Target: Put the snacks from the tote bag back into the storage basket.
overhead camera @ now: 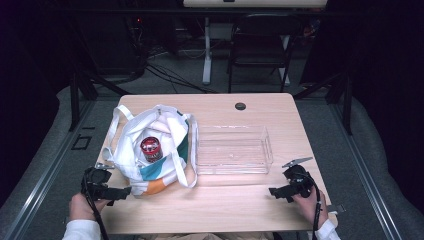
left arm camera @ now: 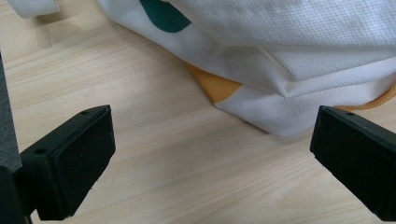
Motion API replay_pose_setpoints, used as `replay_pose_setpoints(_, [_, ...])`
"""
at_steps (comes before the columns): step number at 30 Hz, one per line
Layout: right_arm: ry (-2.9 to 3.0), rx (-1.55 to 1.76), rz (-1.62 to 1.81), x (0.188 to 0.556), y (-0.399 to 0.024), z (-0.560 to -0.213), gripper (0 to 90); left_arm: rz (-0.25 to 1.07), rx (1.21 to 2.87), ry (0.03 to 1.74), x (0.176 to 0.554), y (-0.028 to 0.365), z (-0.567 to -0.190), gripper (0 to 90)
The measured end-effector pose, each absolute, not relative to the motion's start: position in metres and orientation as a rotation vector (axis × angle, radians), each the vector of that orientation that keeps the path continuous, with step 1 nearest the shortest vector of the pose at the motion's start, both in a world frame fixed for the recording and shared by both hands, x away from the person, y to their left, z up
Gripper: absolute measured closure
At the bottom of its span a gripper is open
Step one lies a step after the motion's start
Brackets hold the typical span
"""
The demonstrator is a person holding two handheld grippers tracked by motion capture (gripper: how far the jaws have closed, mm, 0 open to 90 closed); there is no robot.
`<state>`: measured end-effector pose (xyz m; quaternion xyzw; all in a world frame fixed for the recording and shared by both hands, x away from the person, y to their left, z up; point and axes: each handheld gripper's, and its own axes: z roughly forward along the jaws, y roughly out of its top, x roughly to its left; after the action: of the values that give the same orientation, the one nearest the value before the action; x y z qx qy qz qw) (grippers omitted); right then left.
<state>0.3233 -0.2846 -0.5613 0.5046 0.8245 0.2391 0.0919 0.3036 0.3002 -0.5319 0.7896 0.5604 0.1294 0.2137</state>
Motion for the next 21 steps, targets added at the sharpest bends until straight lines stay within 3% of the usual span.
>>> replay_pose_setpoints(21, [2.465, 1.486, 0.731, 0.3239, -0.281, -0.562, 1.1, 0.396, 2.166, 1.591, 0.2983, 0.308, -0.5276, 0.2])
